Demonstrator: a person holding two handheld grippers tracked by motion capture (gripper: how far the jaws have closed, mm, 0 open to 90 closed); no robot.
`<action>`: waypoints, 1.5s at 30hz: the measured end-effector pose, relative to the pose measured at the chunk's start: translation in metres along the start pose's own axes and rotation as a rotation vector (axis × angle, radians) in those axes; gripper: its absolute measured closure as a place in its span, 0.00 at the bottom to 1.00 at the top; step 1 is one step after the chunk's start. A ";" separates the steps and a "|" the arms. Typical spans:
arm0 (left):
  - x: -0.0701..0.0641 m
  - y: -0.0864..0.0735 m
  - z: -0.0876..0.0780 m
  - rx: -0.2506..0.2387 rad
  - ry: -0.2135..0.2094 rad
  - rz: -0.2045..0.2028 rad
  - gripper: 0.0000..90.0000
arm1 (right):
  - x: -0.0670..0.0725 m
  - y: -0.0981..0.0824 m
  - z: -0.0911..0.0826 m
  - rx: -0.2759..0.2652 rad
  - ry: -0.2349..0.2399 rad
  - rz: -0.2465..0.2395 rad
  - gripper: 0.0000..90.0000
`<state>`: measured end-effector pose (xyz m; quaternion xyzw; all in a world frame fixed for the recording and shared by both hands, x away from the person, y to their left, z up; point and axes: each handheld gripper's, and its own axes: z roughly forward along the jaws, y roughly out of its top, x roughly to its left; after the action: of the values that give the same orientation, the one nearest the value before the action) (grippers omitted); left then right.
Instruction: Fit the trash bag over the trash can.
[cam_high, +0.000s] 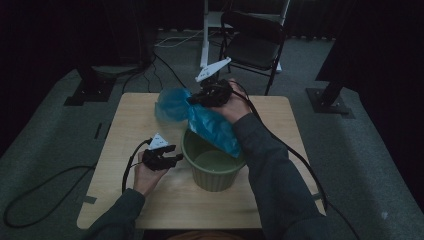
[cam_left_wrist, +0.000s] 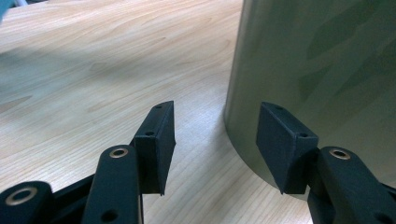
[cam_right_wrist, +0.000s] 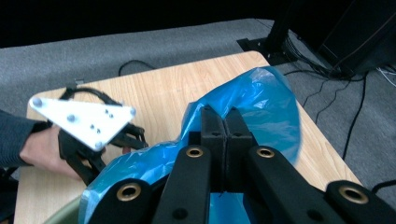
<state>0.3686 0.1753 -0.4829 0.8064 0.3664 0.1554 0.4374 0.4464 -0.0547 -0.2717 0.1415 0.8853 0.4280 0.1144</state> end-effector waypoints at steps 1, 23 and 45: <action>0.001 0.000 0.000 0.001 0.003 -0.001 0.53 | -0.001 -0.002 -0.001 -0.002 -0.001 0.005 1.00; 0.006 0.000 -0.011 -0.025 0.006 -0.030 0.55 | -0.012 -0.060 -0.023 -0.028 -0.002 0.092 1.00; 0.027 0.029 -0.021 -0.045 0.175 -0.012 0.42 | -0.013 -0.073 -0.031 -0.048 0.039 0.129 1.00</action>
<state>0.3884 0.1975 -0.4487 0.7776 0.4042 0.2308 0.4226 0.4369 -0.1250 -0.3098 0.1871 0.8659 0.4582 0.0726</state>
